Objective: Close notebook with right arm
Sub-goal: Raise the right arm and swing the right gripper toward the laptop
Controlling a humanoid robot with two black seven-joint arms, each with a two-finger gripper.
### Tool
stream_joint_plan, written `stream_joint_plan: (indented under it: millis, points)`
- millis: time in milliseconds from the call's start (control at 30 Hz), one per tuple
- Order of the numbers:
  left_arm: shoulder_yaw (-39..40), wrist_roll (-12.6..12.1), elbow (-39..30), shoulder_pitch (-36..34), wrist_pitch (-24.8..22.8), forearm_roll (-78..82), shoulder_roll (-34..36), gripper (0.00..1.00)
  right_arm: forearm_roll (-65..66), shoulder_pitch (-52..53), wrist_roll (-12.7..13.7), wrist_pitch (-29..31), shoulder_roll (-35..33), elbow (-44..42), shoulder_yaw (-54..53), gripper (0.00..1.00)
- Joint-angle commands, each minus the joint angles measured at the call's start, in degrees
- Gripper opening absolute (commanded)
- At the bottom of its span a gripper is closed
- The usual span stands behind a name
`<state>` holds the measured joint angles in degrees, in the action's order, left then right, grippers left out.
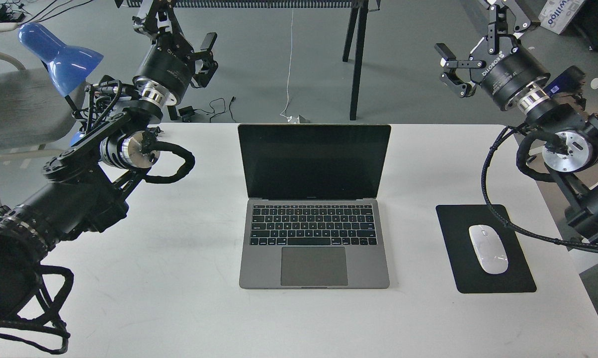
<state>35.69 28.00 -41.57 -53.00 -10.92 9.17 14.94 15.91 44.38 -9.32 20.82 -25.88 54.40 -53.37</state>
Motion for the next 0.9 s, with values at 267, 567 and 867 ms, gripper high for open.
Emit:
stream_joint_plan:
  millis: [267, 567, 867]
  points:
    - [0.1, 0.0, 0.0, 0.0, 0.8, -0.1, -0.1, 1.00, 0.6, 0.7, 0.1, -1.7, 0.9, -0.8, 0.2, 1.00]
    - [0.0, 0.0, 0.0, 0.0, 0.5, -0.2, 0.0, 1.00, 1.1, 10.2, 0.3, -3.9, 2.5, -7.5, 13.2, 1.00]
    - [0.0, 0.0, 0.0, 0.0, 0.4, -0.2, -0.1, 1.00, 1.1, 23.7, 0.7, -4.2, 8.2, -21.6, 31.1, 1.00]
